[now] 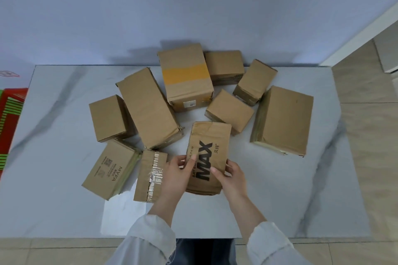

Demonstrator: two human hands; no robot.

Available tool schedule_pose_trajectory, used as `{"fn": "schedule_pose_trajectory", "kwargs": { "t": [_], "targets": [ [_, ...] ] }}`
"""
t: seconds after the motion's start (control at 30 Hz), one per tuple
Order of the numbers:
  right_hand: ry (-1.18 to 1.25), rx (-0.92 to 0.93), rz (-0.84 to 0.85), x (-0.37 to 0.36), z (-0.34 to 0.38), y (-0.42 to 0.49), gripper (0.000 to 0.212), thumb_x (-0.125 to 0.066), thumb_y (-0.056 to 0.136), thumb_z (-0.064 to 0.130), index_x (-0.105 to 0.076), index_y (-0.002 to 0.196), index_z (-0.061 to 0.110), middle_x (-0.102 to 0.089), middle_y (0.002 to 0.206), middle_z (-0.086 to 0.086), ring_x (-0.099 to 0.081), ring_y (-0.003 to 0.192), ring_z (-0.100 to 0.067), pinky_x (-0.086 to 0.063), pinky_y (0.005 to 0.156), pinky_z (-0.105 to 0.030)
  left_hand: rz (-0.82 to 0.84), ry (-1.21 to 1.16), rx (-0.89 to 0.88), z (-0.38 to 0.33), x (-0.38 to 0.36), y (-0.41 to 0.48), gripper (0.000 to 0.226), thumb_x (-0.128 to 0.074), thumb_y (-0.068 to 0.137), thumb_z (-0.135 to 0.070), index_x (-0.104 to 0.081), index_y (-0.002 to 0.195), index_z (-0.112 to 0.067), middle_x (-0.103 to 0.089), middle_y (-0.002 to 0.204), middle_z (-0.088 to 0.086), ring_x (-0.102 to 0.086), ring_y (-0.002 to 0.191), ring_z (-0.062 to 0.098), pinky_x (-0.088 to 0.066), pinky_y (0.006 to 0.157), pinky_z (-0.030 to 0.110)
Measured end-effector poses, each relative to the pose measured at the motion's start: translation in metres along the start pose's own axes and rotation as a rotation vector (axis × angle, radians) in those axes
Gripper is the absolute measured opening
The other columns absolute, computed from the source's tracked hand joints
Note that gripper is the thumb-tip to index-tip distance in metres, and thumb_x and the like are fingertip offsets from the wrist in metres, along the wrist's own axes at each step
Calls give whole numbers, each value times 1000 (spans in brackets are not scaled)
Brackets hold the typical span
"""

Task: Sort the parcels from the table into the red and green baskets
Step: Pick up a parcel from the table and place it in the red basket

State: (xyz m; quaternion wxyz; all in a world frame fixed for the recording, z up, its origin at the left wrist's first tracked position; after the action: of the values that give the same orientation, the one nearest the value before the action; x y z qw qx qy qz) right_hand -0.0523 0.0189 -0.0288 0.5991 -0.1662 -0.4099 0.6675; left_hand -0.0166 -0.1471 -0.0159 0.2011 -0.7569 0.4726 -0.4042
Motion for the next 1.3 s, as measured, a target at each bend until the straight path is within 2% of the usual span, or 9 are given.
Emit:
{"fn": "schedule_pose_trajectory", "kwargs": {
  "t": [0.23, 0.37, 0.5, 0.6, 0.7, 0.77, 1.0, 1.13, 1.3],
  "targets": [
    [-50, 326, 21, 48, 73, -79, 56, -78, 73, 13, -55, 123, 21, -60, 111, 10, -56, 106, -6, -47, 79, -15, 115, -334, 65, -104, 42, -62, 72, -45, 82, -66, -34, 138, -22, -46, 138, 6, -46, 125, 28, -43, 99, 46],
    [-76, 485, 28, 62, 116, -110, 45, -75, 76, 11, -54, 115, 19, -59, 112, 11, -53, 107, -5, -44, 85, -15, 152, -450, -6, -149, 66, -93, 57, -48, 81, -65, -39, 119, -24, -49, 122, 3, -49, 115, 27, -45, 97, 53],
    [45, 386, 132, 70, 151, -138, 30, -55, 88, 40, -48, 111, 22, -56, 115, 8, -53, 108, -8, -42, 97, -30, 175, -508, -163, -167, 80, -121, 41, -57, 86, -47, -46, 115, -21, -56, 115, 1, -56, 106, 20, -47, 97, 48],
    [192, 267, 240, 73, 168, -150, 61, -32, 73, 69, -44, 118, 30, -55, 120, 6, -54, 112, -15, -41, 102, -42, 203, -481, -308, -167, 87, -139, 35, -58, 87, -38, -46, 117, -24, -57, 121, 1, -56, 110, 15, -47, 98, 38],
    [182, 232, 268, 74, 180, -157, 89, -42, 57, 77, -42, 131, 27, -57, 125, 5, -56, 116, -17, -45, 100, -44, 229, -445, -451, -166, 91, -154, 35, -62, 86, -25, -45, 117, -24, -56, 123, -2, -53, 114, 10, -48, 89, 22],
    [173, 235, 250, 76, 184, -160, 82, -55, 66, 69, -43, 131, 21, -58, 126, 3, -57, 113, -16, -48, 96, -43, 264, -468, -500, -165, 91, -158, 41, -68, 82, -21, -47, 117, -21, -55, 128, 0, -53, 119, 12, -50, 89, 23],
    [77, 523, 233, 83, 187, -177, 64, -65, 83, 28, -34, 138, 21, -51, 130, 9, -49, 118, -4, -44, 90, -16, 234, -614, -275, -174, 107, -158, 71, -55, 67, -65, -52, 119, -17, -65, 116, 5, -62, 108, 19, -50, 94, 38],
    [-8, 664, 267, 81, 189, -183, 85, -78, 71, 33, -28, 140, 30, -40, 140, 19, -38, 130, 4, -35, 111, -35, 340, -659, -163, -181, 113, -155, 48, -58, 86, -43, -58, 121, -10, -66, 117, 15, -62, 106, 24, -48, 94, 38],
    [-81, 784, 337, 72, 196, -190, 94, -78, 60, 46, -23, 137, 38, -19, 154, 16, -24, 137, 7, -31, 113, -29, 486, -783, -79, -178, 118, -157, 37, -61, 84, -20, -44, 116, -12, -62, 103, 11, -61, 87, 25, -50, 81, 41]
  ]
}}
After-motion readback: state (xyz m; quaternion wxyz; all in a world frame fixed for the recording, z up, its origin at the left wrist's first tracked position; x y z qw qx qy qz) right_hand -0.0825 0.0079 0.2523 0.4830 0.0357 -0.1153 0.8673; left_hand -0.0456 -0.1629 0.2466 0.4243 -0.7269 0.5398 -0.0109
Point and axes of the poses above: each hand's wrist, its own y-axis towards the middle knuckle, its own x-axis out of the back of the hand, z = x × y, the point moved 5 cm from there along y, towards the middle knuckle
